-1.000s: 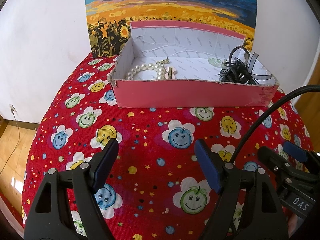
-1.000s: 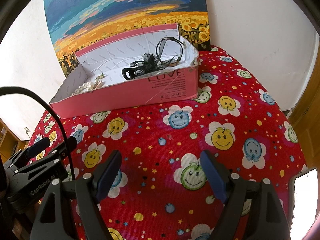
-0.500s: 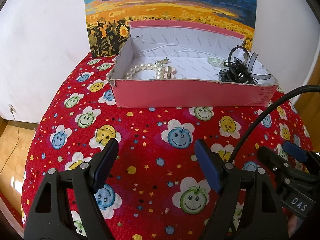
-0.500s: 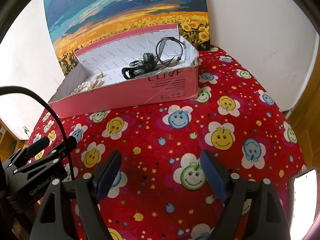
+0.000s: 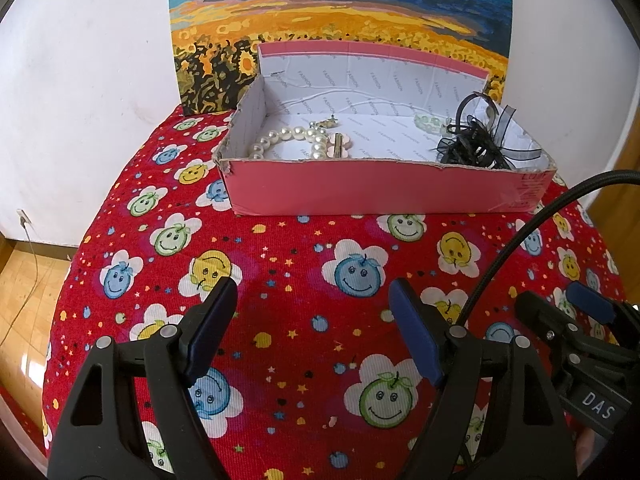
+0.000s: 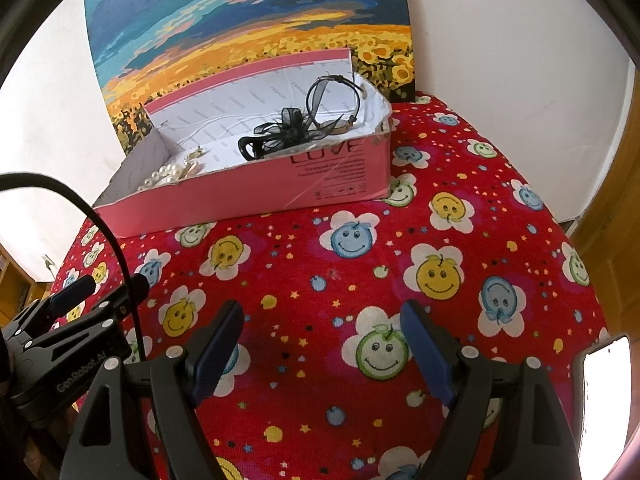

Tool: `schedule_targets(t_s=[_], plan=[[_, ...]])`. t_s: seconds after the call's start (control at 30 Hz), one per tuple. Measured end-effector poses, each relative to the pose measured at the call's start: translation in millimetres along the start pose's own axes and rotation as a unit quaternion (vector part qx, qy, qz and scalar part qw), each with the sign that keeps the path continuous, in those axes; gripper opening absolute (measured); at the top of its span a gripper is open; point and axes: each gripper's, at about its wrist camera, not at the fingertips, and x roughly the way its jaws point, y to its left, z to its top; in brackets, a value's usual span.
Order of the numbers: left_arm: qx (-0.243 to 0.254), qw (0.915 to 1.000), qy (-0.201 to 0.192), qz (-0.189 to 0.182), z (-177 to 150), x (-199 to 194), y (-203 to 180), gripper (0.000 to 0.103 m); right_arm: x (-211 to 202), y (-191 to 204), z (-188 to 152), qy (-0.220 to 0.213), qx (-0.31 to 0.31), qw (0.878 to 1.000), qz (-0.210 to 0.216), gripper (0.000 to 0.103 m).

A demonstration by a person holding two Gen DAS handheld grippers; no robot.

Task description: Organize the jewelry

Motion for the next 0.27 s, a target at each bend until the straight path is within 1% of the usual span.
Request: schedule_targets(t_s=[0.2, 0.27], plan=[[-0.005, 1.0000, 0.001, -0.002, 0.8, -0.6, 1.2, 0.077, -0.6, 0.2, 0.0, -0.001, -0.001, 1.000, -0.003, 0.083], [-0.007, 0.9999, 0.009, -0.008, 1.4, 2.3, 2.1, 0.077, -1.2, -1.8, 0.1, -0.002, 0.001, 1.000, -0.004, 0.083]])
